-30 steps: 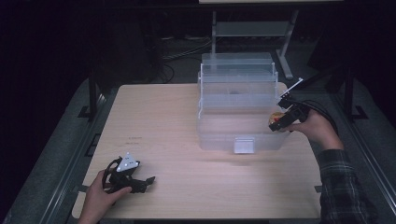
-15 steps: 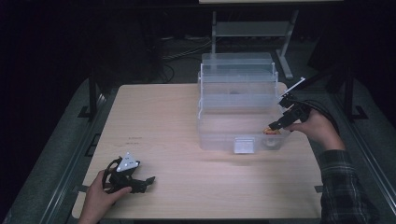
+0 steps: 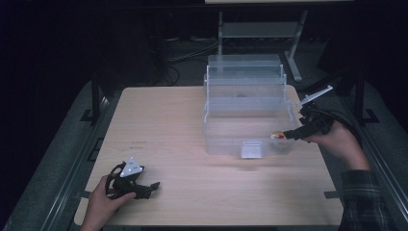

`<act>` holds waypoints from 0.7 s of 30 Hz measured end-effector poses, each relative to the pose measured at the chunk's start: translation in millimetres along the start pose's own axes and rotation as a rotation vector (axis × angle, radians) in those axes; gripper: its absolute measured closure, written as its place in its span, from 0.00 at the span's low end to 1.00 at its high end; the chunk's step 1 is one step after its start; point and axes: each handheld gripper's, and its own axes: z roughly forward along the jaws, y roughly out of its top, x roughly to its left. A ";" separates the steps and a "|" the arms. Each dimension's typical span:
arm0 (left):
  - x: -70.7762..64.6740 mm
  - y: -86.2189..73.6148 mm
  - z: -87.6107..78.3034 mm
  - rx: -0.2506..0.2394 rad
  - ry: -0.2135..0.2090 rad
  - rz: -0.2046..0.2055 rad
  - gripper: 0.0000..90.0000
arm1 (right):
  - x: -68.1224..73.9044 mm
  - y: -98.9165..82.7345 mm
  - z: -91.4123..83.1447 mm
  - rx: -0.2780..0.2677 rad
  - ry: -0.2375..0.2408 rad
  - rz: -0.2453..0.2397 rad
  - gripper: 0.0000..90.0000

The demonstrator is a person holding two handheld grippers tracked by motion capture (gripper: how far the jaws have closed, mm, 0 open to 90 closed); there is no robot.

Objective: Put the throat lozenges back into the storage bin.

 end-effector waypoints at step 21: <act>-0.2 0.0 0.1 -0.002 0.000 -0.003 0.12 | 25.3 -69.8 -1.4 -0.150 -0.063 0.043 0.02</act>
